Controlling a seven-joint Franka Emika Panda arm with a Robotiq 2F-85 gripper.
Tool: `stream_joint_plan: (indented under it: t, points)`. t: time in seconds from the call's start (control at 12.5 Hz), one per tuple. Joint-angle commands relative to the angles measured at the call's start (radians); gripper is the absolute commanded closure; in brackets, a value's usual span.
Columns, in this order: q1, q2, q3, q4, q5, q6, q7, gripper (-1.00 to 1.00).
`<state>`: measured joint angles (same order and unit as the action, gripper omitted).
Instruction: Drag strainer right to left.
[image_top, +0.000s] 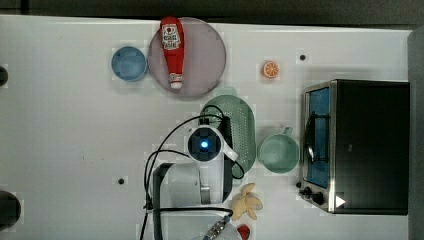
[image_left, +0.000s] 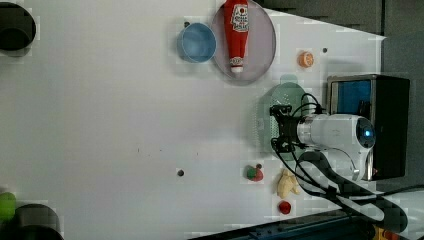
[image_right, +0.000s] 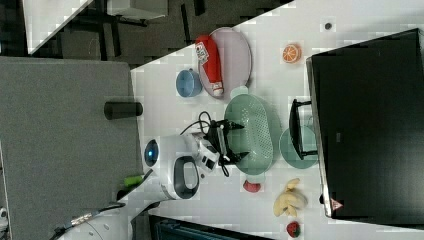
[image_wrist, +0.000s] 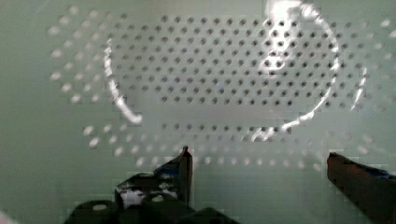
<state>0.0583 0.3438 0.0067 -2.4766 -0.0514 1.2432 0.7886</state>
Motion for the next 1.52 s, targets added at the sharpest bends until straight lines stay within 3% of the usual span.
stream_joint_plan:
  t: [0.08, 0.64, 1.52]
  points:
    - [0.056, 0.002, 0.024, 0.000, 0.008, 0.015, 0.088, -1.00]
    - [0.160, 0.020, 0.035, 0.033, 0.009, -0.036, 0.221, -1.00]
    - [0.336, 0.125, 0.074, 0.230, 0.011, -0.139, 0.484, -1.00]
